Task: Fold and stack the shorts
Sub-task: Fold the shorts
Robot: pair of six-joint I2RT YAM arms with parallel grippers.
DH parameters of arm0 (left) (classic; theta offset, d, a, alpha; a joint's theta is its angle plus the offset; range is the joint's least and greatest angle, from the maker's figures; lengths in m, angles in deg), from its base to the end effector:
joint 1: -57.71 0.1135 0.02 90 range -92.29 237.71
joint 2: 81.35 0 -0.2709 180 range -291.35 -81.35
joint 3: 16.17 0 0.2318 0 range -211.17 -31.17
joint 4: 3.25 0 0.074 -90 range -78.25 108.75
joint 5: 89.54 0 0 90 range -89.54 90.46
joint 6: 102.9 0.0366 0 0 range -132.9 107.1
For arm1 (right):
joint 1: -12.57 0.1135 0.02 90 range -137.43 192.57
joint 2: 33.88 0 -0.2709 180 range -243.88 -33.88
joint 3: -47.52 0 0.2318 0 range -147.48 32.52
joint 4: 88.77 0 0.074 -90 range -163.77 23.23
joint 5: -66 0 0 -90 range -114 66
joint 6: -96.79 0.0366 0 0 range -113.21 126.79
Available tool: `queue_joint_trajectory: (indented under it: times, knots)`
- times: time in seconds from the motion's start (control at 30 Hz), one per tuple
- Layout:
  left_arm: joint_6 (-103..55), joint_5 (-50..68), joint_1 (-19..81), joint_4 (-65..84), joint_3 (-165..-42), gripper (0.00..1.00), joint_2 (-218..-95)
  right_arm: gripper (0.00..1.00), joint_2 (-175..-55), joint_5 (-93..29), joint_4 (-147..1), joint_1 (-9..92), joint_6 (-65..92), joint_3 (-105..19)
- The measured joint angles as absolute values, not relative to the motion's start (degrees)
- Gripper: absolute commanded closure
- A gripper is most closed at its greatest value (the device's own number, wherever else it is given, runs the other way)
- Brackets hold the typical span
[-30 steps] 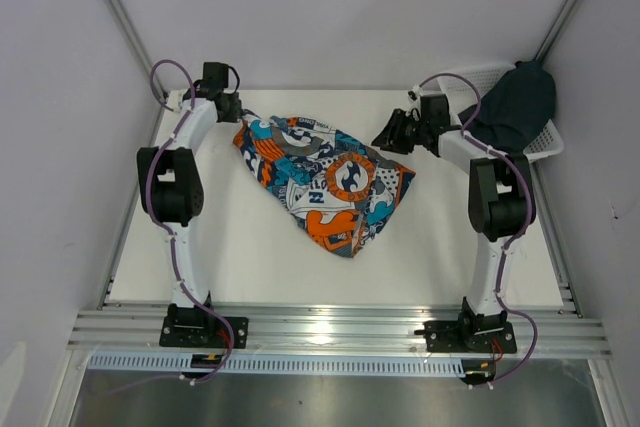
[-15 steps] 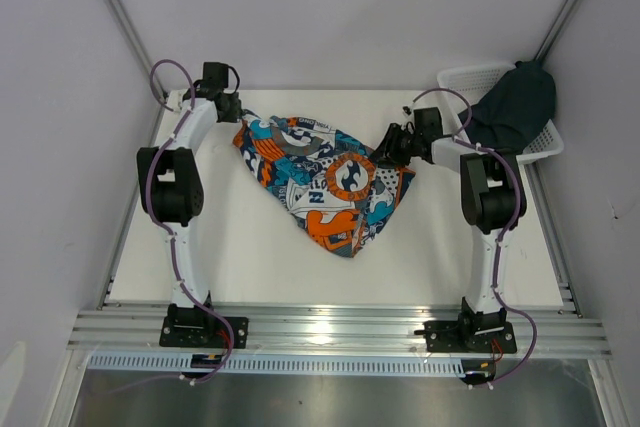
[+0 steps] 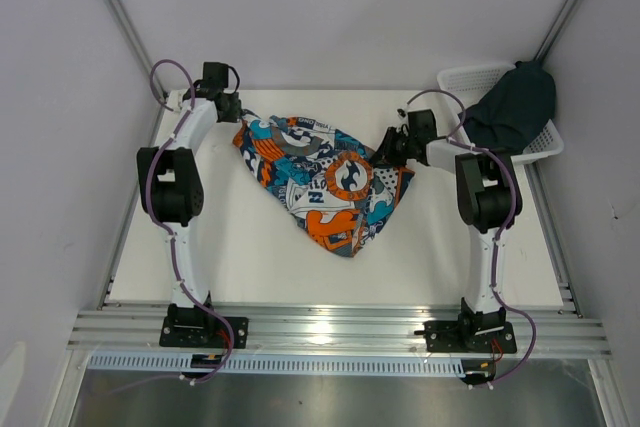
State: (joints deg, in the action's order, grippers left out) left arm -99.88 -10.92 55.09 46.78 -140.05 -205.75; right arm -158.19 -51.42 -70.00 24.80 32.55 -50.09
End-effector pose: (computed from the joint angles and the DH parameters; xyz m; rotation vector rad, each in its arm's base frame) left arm 0.4745 -0.0145 0.2501 -1.7318 1.7793 -0.4515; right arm 0.4406 0.1127 0.1572 0.0449 2.4263 0.8788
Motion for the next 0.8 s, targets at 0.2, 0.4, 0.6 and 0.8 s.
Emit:
queue_joint_trajectory:
  times: [0.2, 0.4, 0.6, 0.8]
  knots:
    - [-99.86, -10.98, 55.09, 46.80, -140.05, 1.00, -205.75, 1.00, -158.82, -50.59, -69.91, 25.21, 32.63, -50.09]
    - [-99.75, -11.42, 55.09, 46.95, -140.05, 1.00, -205.70, 1.00, -155.43, -48.82, -71.48, 25.23, 32.72, -45.83]
    - [-99.38, -11.53, 55.09, 47.26, -139.88, 1.00, -204.50, 1.00, -143.83, -47.79, -75.11, 25.26, 33.31, -35.21]
    - [-99.01, -11.57, 55.03, 47.54, -139.68, 1.00, -201.79, 1.00, -134.23, -45.95, -77.49, 25.21, 33.33, -31.21]
